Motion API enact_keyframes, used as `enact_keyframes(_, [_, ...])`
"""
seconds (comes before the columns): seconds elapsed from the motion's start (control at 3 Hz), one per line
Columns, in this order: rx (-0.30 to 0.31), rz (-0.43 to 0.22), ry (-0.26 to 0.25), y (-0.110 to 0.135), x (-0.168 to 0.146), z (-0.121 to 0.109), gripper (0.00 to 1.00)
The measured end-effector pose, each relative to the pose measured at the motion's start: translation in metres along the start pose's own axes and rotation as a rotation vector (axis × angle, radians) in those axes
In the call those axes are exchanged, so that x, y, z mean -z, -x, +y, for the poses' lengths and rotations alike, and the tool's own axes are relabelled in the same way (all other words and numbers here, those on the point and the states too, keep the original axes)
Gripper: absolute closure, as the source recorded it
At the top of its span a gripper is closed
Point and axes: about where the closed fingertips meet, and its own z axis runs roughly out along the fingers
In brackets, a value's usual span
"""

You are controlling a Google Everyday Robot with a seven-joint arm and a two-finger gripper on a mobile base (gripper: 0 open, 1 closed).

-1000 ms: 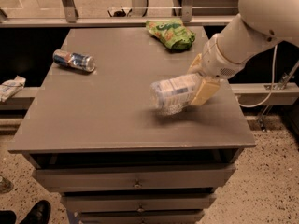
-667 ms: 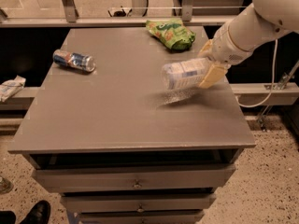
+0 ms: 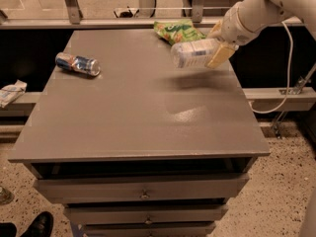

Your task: Move blue plastic bottle near green rice chip bag

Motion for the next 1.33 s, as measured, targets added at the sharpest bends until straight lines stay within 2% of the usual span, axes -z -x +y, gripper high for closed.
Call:
enact_keyframes(0.33, [0.008, -0.028, -0.016, 0.005, -0.019, -0.024, 1.00])
enact_keyframes(0.67, [0.012, -0.041, -0.033, 0.005, -0.038, -0.036, 1.00])
enact_keyframes(1.0, [0.007, -0.044, -0.042, 0.002, -0.051, -0.044, 0.87])
enact_keyframes(1.33, [0.006, -0.045, -0.050, 0.000, -0.059, -0.050, 0.63])
